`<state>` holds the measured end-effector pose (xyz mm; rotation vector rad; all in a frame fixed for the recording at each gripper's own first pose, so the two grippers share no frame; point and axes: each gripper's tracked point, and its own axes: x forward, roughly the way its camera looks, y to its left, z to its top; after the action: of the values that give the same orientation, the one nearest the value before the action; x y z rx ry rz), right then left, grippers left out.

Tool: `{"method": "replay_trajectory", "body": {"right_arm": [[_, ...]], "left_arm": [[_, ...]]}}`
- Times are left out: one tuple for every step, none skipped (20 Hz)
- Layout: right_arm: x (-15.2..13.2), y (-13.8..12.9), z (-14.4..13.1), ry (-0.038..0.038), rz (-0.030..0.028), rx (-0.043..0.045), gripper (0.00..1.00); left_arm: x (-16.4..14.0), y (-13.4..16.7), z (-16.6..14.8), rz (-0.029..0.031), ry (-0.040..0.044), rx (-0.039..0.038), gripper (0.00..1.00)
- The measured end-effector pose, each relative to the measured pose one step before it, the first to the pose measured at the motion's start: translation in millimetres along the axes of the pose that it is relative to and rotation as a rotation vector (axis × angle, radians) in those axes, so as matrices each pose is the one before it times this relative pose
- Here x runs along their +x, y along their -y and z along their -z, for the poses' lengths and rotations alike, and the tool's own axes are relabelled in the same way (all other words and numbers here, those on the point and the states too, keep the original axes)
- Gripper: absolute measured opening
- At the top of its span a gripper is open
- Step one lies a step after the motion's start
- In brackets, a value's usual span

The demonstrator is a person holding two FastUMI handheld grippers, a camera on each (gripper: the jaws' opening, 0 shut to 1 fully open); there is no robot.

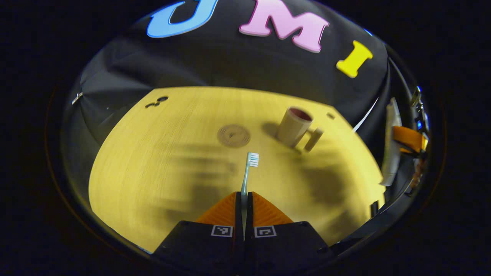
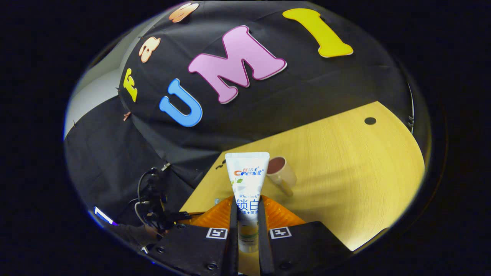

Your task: Put the toothbrush and toothpaste on the desktop into the cup, then pick up the cup and place it on the coaster on the desktop.

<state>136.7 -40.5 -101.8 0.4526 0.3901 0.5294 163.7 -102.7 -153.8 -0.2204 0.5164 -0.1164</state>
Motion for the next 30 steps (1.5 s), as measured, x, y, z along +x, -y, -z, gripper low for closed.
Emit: {"method": "replay_trajectory", "body": {"right_arm": [[10.75,-1.59,-15.63,0.03029,-0.01439,-0.00595,0.25],[12.35,-0.86,-15.22,0.02858,-0.01036,-0.01627,0.25],[15.22,1.0,-10.41,0.01756,-0.00729,-0.0257,0.25],[15.44,3.49,-8.88,0.02023,-0.00327,-0.03284,0.24],[17.56,4.58,-9.73,0.01839,-0.00324,-0.02751,0.25],[16.74,2.38,-8.76,0.02538,-0.01346,-0.01632,0.24],[18.15,3.74,-6.44,0.0177,-0.00762,-0.00637,0.25],[19.56,3.33,-1.24,0.012,-0.00981,-0.01414,0.24],[20.12,5.5,2.98,0.00596,0.00003,-0.02653,0.25],[17.29,6.34,7.19,-0.00452,0.00582,-0.03605,0.24],[13.11,4.18,8.41,0.00175,0.0079,-0.04669,0.24],[8.74,3.28,11.08,-0.00243,0.00456,-0.05371,0.24],[6.1,1.57,12.28,-0.0018,0.00029,-0.05414,0.25],[6.98,-1.3,13.12,-0.00478,0.00136,-0.04541,0.25],[6.65,-0.33,13.99,-0.01058,0.00263,-0.0313,0.25],[5.78,0.13,13.37,-0.01571,0.00124,-0.01345,0.25],[4.45,0.66,11.46,-0.01618,-0.00246,0.00561,0.25],[3.07,0.14,9.13,-0.0115,-0.00072,0.01224,0.25],[2.53,2.3,7.44,-0.00871,0.0086,0.0037,0.25],[1.06,1.66,4.39,0.00016,0.00459,-0.00843,0.25],[0.79,3.0,2.76,0.00023,0.01092,-0.0162,0.25],[1.04,2.46,0.67,0.00092,0.00621,-0.00794,0.25],[0.7,0.89,0.85,-0.00041,0.00156,-0.00128,0.25],[-0.46,1.43,2.62,-0.00322,0.00524,0.00468,0.25],[0.56,1.28,1.6,-0.00202,0.00401,0.00553,0.26],[-0.95,0.62,2.38,-0.00422,0.00282,0.00643,0.28],[-0.61,-0.49,-0.08,0.00058,-0.00227,0.01053,0.29],[-1.76,-2.07,3.73,-0.01477,-0.00764,0.01171,0.39],[-2.49,-2.3,-0.85,0.00353,-0.01274,0.01341,0.37],[-3.34,-0.29,-3.58,0.00153,-0.00076,0.0123,0.44]], "left_arm": [[-5.19,13.04,-12.57,0.03872,0.04456,-0.0136,0.06],[-4.04,11.78,-11.22,0.02575,0.03671,-0.01271,0.06],[-2.96,9.57,-7.84,0.02119,0.03341,-0.01194,0.06],[-0.96,9.47,-11.37,0.02116,0.0348,-0.01279,0.06],[3.54,10.13,-13.16,0.02583,0.04132,-0.01449,0.06],[3.91,11.31,-13.3,0.02835,0.04246,-0.0176,0.06],[5.99,8.42,-10.14,0.02135,0.04046,-0.0162,0.06],[6.94,7.75,-11.81,0.01964,0.03618,-0.01288,0.06],[7.56,4.56,-7.18,0.01462,0.0291,-0.00928,0.06],[7.31,3.03,-4.74,0.00544,0.02179,-0.00424,0.06],[4.23,1.54,-2.68,0.00179,0.01411,-0.0014,0.06],[4.01,1.35,-2.04,0.003,0.01012,-0.00304,0.06],[3.25,-0.62,3.01,-0.00288,0.00329,-0.00214,0.06],[1.15,-1.43,1.25,-0.00388,0.00362,-0.00444,0.06],[0.89,-0.87,2.87,-0.0038,0.00452,-0.0095,0.06],[1.17,-1.67,1.65,-0.00418,0.0015,-0.01144,0.06],[1.82,-1.45,4.71,-0.00486,-0.00231,-0.0119,0.06],[0.92,-1.57,1.58,-0.00654,-0.00141,-0.00778,0.06],[1.93,-2.76,2.83,-0.00555,-0.00093,-0.00424,0.06],[1.11,-1.37,0.73,-0.00299,-0.00163,-0.00084,0.06],[1.29,-0.31,0.69,-0.004,0.00092,0.00094,0.06],[1.54,-0.11,-0.37,-0.00086,-0.00098,0.00066,0.06],[1.67,-0.93,1.0,-0.00153,0.0013,-0.00147,0.01],[1.01,-0.53,-0.14,0.00068,-0.00261,-0.00246,0.06],[1.2,-0.69,0.96,-0.00227,0.00083,0.00111,0.06],[1.45,0.12,-0.39,0.00092,-0.00065,0.00055,0.06],[2.53,-0.53,0.2,-0.00268,0.00206,-0.00063,0.06],[2.25,0.81,-0.16,0.00166,0.00038,-0.00347,0.06],[2.88,1.09,-0.14,-0.00035,0.00479,-0.00384,0.06],[4.63,1.35,-2.52,0.00502,0.00937,-0.00371,0.06]]}}
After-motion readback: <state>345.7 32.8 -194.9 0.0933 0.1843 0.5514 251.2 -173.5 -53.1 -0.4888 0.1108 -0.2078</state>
